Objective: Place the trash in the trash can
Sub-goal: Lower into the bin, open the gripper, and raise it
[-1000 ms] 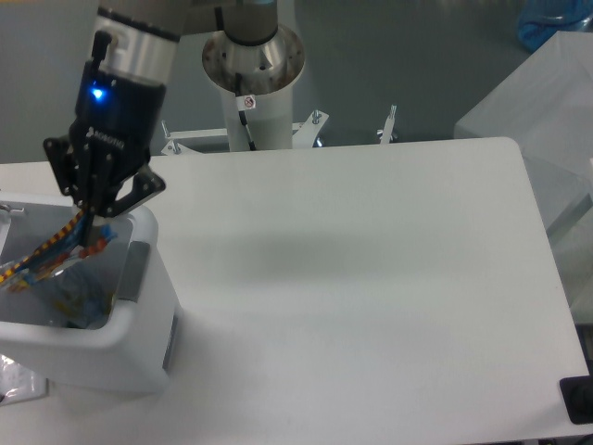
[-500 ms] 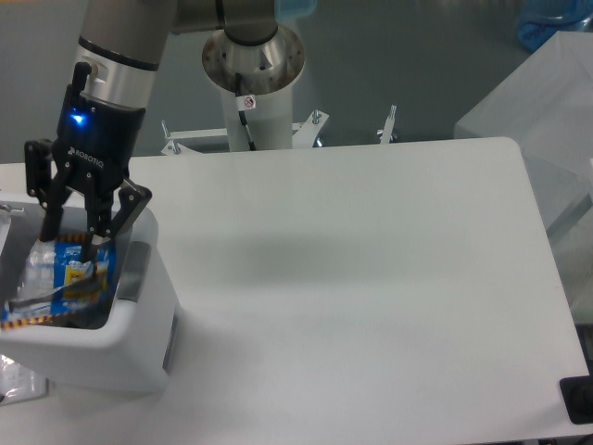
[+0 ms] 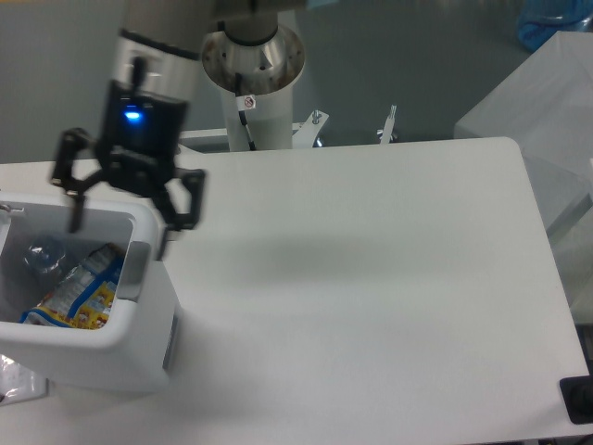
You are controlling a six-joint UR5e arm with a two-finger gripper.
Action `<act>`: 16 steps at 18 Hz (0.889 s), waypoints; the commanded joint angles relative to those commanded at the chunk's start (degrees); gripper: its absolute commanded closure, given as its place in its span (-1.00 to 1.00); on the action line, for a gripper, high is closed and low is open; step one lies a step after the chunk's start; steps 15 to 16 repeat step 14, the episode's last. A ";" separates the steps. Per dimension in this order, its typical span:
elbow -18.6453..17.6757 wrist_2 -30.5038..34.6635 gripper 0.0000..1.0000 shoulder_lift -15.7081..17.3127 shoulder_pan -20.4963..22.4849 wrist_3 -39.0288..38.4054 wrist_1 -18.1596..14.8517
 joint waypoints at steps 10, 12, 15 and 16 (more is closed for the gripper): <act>1.24 5.52 -1.00 -2.55 5.91 24.25 -0.61; 0.45 6.24 -1.00 -2.47 5.91 24.79 -0.44; 0.54 6.24 -1.00 -2.46 5.91 24.61 -0.35; 0.54 6.24 -1.00 -2.46 5.91 24.61 -0.35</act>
